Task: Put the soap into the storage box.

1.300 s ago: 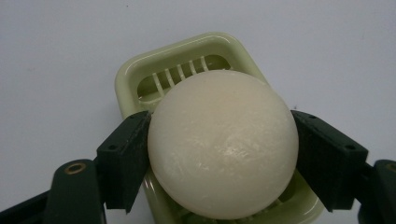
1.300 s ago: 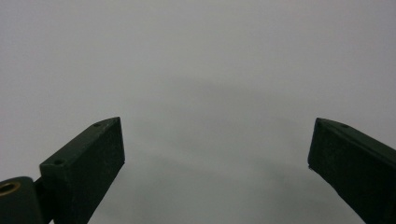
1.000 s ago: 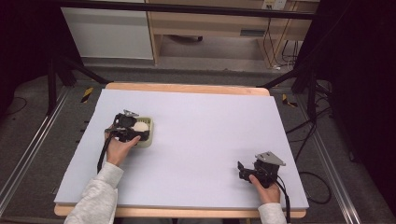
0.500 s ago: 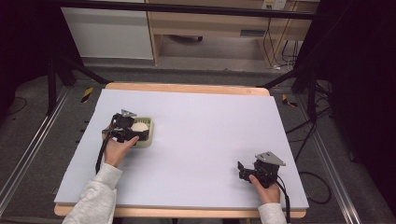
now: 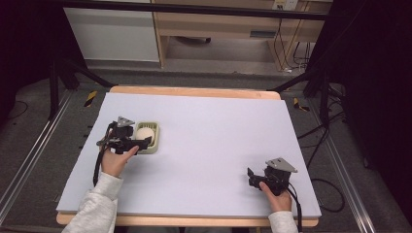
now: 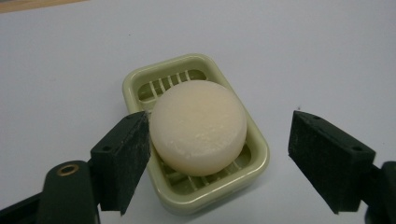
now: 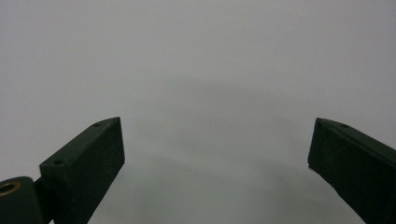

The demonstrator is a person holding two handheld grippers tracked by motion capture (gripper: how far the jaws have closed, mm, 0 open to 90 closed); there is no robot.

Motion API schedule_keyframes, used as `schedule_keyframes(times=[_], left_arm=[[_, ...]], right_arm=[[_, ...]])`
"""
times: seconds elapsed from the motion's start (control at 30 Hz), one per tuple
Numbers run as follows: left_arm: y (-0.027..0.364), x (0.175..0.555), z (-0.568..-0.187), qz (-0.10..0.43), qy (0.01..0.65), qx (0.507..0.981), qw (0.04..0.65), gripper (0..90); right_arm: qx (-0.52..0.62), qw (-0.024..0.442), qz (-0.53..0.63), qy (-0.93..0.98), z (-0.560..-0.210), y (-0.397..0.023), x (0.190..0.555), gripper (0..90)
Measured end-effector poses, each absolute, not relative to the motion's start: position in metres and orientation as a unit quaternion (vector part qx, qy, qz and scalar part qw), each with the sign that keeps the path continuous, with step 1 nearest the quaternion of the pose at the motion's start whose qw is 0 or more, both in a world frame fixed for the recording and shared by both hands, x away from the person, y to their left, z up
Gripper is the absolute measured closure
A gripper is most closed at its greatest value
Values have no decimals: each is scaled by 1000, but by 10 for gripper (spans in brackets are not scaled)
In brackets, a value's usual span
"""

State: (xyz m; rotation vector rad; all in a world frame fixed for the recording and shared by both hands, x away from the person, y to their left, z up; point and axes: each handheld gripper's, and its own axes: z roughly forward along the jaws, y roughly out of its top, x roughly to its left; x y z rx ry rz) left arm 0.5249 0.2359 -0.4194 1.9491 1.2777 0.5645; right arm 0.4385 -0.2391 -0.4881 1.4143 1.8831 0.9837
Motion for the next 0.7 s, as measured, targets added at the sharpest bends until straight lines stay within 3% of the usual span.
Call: schedule_keyframes(times=[0.7], left_arm=[[274, 467, -442, 230, 488, 750, 383, 208]], right_arm=[[531, 290, 371, 705, -488, -239, 438, 42]])
